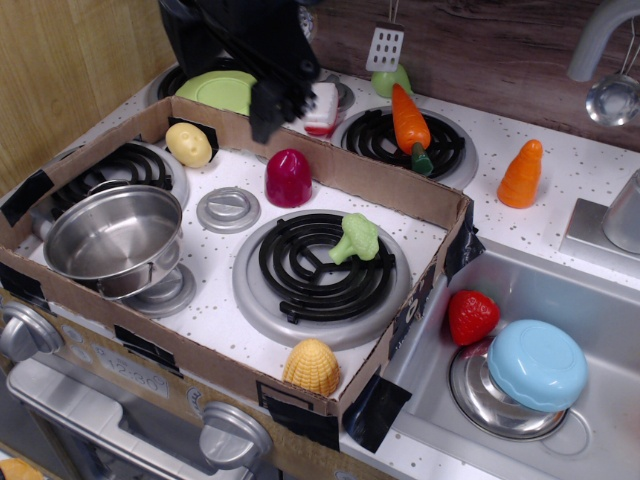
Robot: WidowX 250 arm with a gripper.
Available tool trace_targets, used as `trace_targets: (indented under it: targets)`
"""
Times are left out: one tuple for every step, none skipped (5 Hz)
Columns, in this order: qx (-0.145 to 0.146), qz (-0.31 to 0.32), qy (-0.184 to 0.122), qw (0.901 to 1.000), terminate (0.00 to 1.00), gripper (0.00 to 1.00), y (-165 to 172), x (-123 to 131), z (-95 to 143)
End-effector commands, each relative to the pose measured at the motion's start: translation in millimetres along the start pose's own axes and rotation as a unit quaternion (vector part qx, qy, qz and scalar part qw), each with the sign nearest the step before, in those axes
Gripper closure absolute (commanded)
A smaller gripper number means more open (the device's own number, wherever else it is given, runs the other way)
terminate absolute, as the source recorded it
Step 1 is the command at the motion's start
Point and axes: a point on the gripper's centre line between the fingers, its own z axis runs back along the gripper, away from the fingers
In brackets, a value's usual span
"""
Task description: Put broccoli in pot
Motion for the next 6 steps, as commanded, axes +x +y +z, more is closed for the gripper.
trace_targets:
  targets:
    - [-0.066,0.01,-0.014,0.9977,0.0,0.0,-15,24,8]
    - [-0.13,0.021,0.015,0.9911,0.0,0.0,-23,30,-8]
    - [-0.122,0.015,0.015,0.9923,0.0,0.0,-30,36,-16]
    - [-0.091,0.014,0.01,0.9957,0.0,0.0,-40,42,-28]
    - [-0.081,0.015,0.013,0.9966,0.0,0.0,-46,47,-35]
    - [-0.077,0.014,0.016,0.9968,0.0,0.0,-51,52,-41]
